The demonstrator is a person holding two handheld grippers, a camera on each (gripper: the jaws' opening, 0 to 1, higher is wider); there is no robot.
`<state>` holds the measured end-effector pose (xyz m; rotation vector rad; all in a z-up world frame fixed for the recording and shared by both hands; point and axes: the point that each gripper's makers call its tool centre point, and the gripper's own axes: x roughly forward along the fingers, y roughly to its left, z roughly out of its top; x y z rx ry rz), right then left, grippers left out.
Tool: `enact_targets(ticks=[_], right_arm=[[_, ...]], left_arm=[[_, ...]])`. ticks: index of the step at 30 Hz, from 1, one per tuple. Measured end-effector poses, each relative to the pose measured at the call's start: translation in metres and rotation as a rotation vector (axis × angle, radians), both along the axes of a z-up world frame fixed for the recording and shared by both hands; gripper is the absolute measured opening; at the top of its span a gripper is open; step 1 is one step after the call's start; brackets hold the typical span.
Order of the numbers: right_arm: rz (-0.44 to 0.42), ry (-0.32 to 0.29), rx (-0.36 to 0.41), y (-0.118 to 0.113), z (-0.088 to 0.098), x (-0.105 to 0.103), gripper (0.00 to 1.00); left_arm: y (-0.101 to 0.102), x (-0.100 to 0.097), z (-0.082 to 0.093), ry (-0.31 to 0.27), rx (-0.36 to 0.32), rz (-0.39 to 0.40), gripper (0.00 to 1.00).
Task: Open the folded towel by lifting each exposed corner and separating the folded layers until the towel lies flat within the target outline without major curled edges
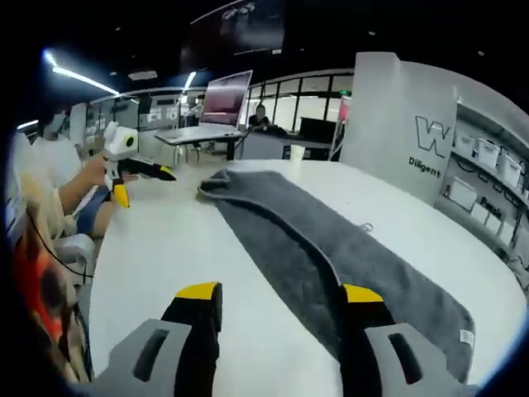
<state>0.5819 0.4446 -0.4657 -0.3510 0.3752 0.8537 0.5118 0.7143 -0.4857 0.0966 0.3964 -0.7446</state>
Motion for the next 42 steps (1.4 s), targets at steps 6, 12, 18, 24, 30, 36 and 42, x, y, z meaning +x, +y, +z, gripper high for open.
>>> enact_targets(ticks=[6, 12, 18, 24, 30, 36, 42], right_arm=[[0.029, 0.017, 0.004, 0.025, -0.006, 0.029, 0.45], [0.061, 0.009, -0.061, 0.043, -0.016, 0.062, 0.34], [0.048, 0.006, -0.143, 0.054, -0.032, 0.087, 0.3], [0.055, -0.006, -0.219, 0.059, -0.05, 0.099, 0.16], [0.043, -0.028, -0.263, 0.051, -0.059, 0.104, 0.0], [0.045, -0.034, -0.24, 0.051, -0.054, 0.098, 0.0], [0.066, -0.061, -0.255, 0.054, -0.047, 0.083, 0.0]], left_arm=[[-0.009, -0.009, -0.001, 0.005, -0.008, -0.016, 0.97], [-0.012, -0.012, -0.007, 0.021, -0.037, -0.015, 0.96], [-0.01, -0.013, -0.01, 0.031, -0.051, -0.008, 0.96], [-0.007, -0.015, -0.013, 0.043, -0.055, -0.006, 0.95], [-0.001, -0.015, -0.013, 0.043, -0.059, 0.009, 0.95], [0.003, -0.014, -0.015, 0.048, -0.059, 0.023, 0.94], [0.001, -0.015, -0.014, 0.05, -0.057, 0.02, 0.94]])
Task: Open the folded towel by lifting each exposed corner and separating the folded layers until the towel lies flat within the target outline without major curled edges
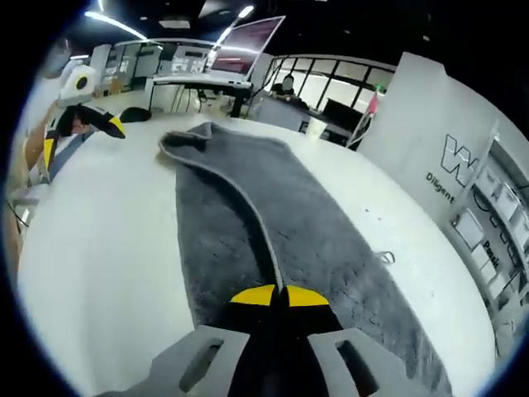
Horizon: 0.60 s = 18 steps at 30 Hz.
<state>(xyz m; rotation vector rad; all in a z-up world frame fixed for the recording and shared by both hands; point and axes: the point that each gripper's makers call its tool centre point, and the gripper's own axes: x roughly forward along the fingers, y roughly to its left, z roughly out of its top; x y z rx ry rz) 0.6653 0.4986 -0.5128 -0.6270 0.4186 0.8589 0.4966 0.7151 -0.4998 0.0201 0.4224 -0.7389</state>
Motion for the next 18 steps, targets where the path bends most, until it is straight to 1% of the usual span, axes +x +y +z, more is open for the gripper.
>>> enact_targets(ticks=[6, 10, 18], right_arm=[[0.022, -0.031, 0.006, 0.001, 0.014, -0.02, 0.0], [0.036, -0.038, 0.009, 0.002, 0.02, -0.034, 0.0], [0.083, -0.045, 0.001, 0.007, 0.022, -0.067, 0.0]], left_arm=[[-0.001, -0.002, 0.002, 0.0, 0.006, -0.001, 0.94], [-0.001, -0.002, 0.004, -0.003, 0.001, 0.005, 0.94], [-0.004, -0.005, 0.006, -0.003, 0.007, -0.002, 0.94]])
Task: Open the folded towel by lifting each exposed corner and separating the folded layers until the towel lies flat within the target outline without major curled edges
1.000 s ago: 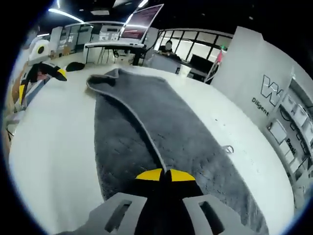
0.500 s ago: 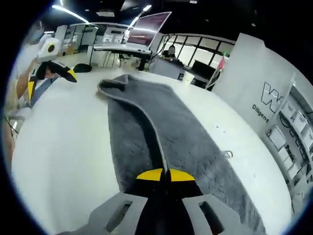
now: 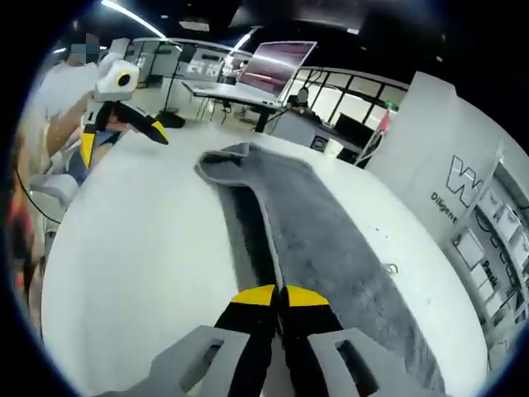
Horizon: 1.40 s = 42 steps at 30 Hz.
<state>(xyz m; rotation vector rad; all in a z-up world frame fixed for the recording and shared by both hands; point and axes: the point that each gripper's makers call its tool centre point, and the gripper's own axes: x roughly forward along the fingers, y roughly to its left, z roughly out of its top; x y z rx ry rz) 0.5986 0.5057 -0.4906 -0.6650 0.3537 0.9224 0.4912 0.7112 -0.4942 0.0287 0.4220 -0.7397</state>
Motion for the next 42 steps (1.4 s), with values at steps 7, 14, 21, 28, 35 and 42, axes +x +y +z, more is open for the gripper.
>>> enact_targets(ticks=[7, 14, 21, 28, 35, 42], right_arm=[[0.046, 0.024, -0.029, 0.006, -0.011, -0.029, 0.0], [0.068, 0.042, -0.023, 0.006, -0.018, -0.048, 0.0], [0.113, 0.093, -0.013, 0.008, -0.024, -0.066, 0.0], [0.135, 0.18, -0.014, 0.009, -0.034, -0.078, 0.0], [0.143, 0.243, 0.006, 0.01, -0.04, -0.086, 0.04], [0.108, 0.216, 0.087, 0.006, -0.018, -0.092, 0.27]], left_arm=[[-0.001, -0.001, 0.002, -0.001, 0.003, 0.0, 0.93], [-0.002, -0.002, 0.0, 0.007, 0.007, -0.002, 0.93], [-0.002, -0.003, -0.001, 0.01, 0.014, -0.001, 0.92], [-0.002, -0.004, -0.003, 0.016, 0.02, 0.001, 0.92], [-0.002, -0.006, -0.006, 0.026, 0.026, 0.0, 0.92], [0.0, -0.003, 0.0, 0.016, 0.024, 0.011, 0.92]])
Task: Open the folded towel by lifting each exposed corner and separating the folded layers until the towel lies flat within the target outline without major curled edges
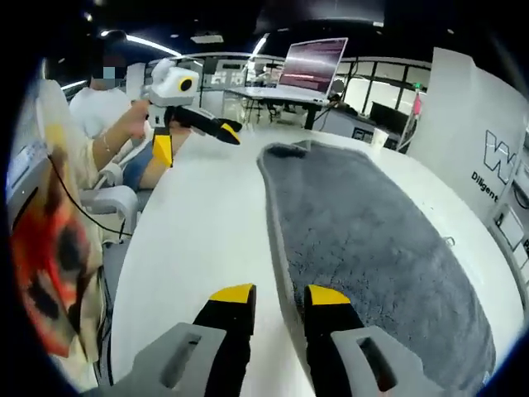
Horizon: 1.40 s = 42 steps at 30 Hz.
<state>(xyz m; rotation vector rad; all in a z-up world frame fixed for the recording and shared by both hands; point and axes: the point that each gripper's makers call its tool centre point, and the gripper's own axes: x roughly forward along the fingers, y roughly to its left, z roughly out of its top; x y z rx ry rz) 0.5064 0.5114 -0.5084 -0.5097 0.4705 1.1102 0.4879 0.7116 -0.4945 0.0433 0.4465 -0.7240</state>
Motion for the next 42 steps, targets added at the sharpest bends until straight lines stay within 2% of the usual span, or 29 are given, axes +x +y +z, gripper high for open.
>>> enact_targets(ticks=[2, 8, 14, 24, 30, 33, 36, 42], right_arm=[[-0.026, 0.0, 0.01, -0.005, 0.005, -0.002, 0.39], [-0.129, -0.034, 0.045, -0.024, 0.016, -0.004, 0.63], [-0.212, -0.028, 0.093, -0.045, 0.017, -0.012, 0.81], [-0.3, -0.023, 0.135, -0.066, 0.013, -0.024, 0.98], [-0.327, -0.023, 0.166, -0.072, 0.014, -0.03, 0.98], [-0.33, -0.005, 0.179, -0.072, 0.012, -0.033, 0.95], [-0.328, 0.004, 0.18, -0.073, 0.01, -0.037, 0.95], [-0.332, 0.019, 0.19, -0.076, 0.007, -0.042, 0.93]], left_arm=[[-0.001, 0.001, 0.001, -0.003, 0.001, 0.002, 0.92], [-0.002, 0.008, 0.006, -0.013, -0.007, 0.017, 0.9], [-0.002, 0.019, 0.009, -0.023, 0.009, 0.042, 0.87], [-0.001, 0.038, 0.02, -0.069, 0.034, 0.088, 0.83], [0.004, 0.053, 0.022, -0.077, 0.033, 0.134, 0.8], [0.006, 0.064, 0.025, -0.117, 0.094, 0.131, 0.79], [0.009, 0.079, 0.026, -0.146, 0.142, 0.148, 0.71], [0.013, 0.106, 0.027, -0.185, 0.183, 0.192, 0.61]])
